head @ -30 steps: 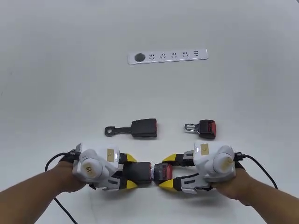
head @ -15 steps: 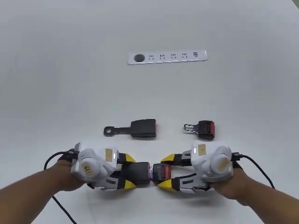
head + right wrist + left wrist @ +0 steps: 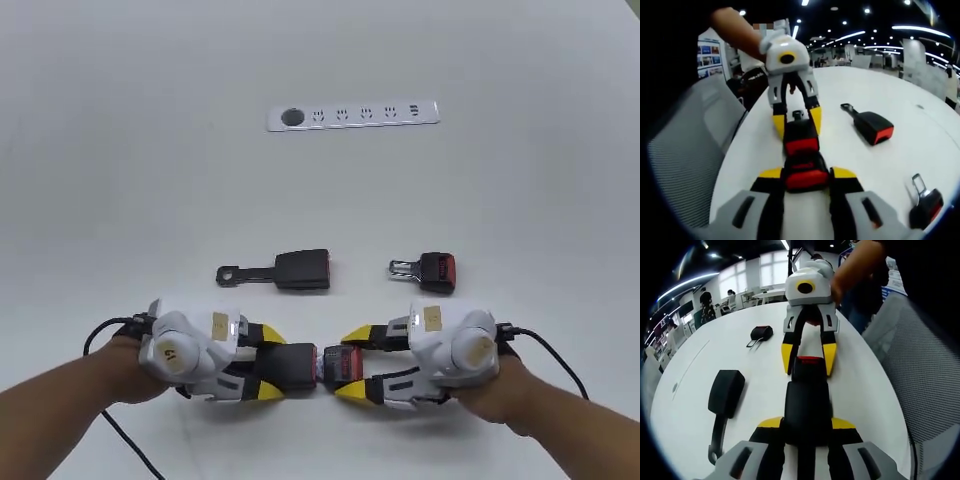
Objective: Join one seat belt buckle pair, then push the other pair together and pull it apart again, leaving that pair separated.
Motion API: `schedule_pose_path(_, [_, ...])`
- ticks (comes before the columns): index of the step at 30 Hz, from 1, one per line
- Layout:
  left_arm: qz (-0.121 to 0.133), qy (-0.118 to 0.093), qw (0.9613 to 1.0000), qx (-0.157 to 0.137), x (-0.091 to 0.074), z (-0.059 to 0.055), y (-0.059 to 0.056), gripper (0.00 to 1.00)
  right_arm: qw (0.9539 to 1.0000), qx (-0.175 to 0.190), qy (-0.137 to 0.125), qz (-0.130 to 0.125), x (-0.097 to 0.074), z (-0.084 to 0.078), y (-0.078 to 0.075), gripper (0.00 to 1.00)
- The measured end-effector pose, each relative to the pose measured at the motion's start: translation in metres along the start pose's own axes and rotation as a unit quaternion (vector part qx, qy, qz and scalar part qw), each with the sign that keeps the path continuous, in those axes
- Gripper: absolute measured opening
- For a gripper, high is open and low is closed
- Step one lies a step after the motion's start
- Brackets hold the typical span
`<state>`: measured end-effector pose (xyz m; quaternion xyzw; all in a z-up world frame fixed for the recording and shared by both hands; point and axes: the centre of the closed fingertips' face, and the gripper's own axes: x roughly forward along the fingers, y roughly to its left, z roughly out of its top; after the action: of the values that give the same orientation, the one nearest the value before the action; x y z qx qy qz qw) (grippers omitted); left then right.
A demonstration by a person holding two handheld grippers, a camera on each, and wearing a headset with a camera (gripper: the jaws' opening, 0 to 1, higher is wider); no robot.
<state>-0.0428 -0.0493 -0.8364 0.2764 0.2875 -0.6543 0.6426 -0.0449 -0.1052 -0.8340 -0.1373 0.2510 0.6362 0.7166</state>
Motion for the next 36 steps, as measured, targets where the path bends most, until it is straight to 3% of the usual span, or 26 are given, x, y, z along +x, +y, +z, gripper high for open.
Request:
schedule_pose_path(10, [-0.005, -0.015, 0.9999, -0.002, -0.0009, -0.0032, 0.0020, 0.33, 0.9998, -0.018, -0.004, -0.007, 0.0002, 0.0000, -0.0005, 0.33])
schedule_pose_path(21, [-0.010, -0.028, 0.9996, -0.003, -0.0017, -0.0028, 0.0021, 0.33, 0.9998, -0.013, -0.012, -0.006, 0.0007, 0.0005, -0.0013, 0.33])
schedule_pose_path(36, [-0.004, -0.024, 0.9996, -0.011, -0.0015, -0.0015, 0.0021, 0.33, 0.9997, -0.008, -0.017, -0.014, 0.0008, 0.0016, -0.0003, 0.33])
